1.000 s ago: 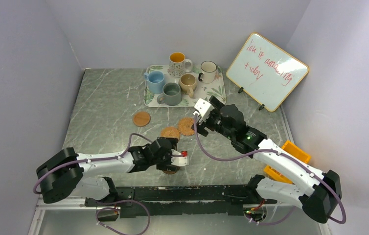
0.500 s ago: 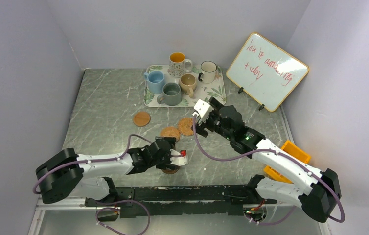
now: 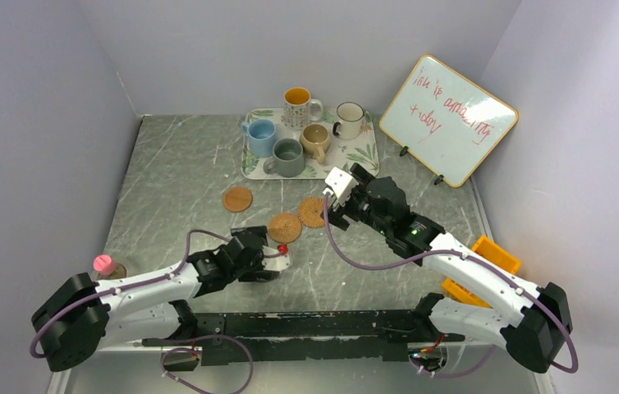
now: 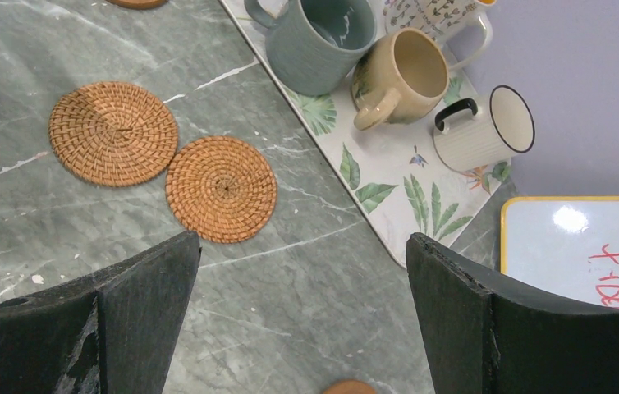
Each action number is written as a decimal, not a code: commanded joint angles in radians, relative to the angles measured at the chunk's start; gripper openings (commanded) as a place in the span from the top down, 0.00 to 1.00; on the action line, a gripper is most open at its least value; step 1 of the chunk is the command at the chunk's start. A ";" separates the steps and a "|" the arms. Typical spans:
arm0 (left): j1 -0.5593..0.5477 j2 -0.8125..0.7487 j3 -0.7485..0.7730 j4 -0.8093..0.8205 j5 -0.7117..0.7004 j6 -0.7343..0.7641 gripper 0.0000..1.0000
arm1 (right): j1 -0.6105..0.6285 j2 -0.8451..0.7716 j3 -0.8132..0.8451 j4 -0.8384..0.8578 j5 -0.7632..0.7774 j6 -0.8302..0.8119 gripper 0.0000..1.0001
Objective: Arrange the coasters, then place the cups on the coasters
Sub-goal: Move the coaster to the center of the board.
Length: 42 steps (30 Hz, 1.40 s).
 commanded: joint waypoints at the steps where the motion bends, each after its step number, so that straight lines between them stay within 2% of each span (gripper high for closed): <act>1: 0.105 -0.003 -0.035 0.005 -0.050 0.012 0.00 | -0.003 -0.015 0.000 0.057 -0.009 -0.004 0.00; 14: 0.405 0.029 -0.081 0.102 0.000 0.099 0.00 | -0.004 -0.016 0.000 0.053 -0.018 0.002 0.00; 28: 0.746 0.202 -0.030 0.237 0.074 0.122 0.00 | -0.004 -0.011 0.000 0.050 -0.023 0.002 0.00; 42: 0.953 0.366 0.091 0.302 0.128 0.123 0.00 | -0.003 -0.012 -0.006 0.057 -0.019 -0.006 0.00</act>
